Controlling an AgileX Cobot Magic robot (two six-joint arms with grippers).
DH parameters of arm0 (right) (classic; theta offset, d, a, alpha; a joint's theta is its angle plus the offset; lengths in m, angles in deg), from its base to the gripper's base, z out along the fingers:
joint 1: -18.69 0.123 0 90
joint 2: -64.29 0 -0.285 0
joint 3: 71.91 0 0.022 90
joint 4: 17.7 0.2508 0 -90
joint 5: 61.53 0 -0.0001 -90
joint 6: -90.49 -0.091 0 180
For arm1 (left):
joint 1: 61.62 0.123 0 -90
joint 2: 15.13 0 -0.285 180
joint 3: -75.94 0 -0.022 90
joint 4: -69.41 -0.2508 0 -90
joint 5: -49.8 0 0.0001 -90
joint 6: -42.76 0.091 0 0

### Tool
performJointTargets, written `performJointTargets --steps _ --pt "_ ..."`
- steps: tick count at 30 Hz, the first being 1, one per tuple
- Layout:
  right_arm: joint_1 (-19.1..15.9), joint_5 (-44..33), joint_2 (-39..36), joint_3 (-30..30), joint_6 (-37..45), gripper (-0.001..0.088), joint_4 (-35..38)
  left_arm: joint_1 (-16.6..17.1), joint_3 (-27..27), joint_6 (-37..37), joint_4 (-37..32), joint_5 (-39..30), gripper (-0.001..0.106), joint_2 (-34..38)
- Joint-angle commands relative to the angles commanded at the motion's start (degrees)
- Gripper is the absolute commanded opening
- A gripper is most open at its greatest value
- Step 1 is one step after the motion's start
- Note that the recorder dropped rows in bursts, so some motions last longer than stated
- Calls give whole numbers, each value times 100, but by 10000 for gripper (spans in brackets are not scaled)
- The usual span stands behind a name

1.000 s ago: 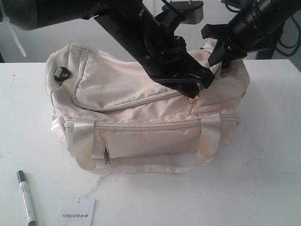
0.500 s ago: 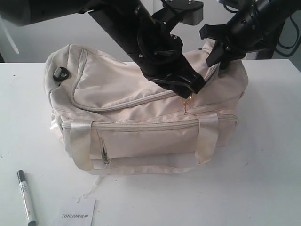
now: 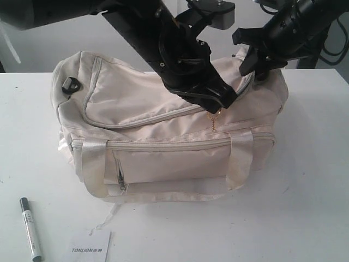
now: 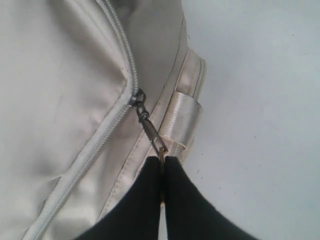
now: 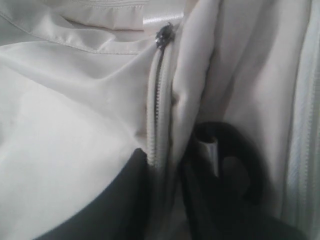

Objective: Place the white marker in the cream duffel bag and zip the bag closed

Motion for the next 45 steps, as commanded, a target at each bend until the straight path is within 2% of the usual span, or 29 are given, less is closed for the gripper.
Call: performJointTargets --steps 3,10,17,24,31,38,41,45 --pt "0 11 195 22 -22 423 -24 0 0 0 -22 10 0 0" --pt "0 -246 912 -33 -136 428 -246 0 0 25 -21 -5 0 0" --pt "11 -479 1384 -452 -217 428 -218 0 0 25 -21 -5 0 0" --pt "11 -464 1709 -1137 -169 428 10 0 0 37 -21 -3 0 0" --pt "11 -364 1791 -1664 23 429 629 0 0 49 -21 22 0 0" --pt "11 281 1791 -2125 125 429 751 0 0 87 -21 59 0 0" --pt "11 462 1734 -2222 213 429 1065 0 0 86 -21 72 0 0" --pt "83 460 1568 -2232 235 429 1116 0 0 86 -21 86 0 0"
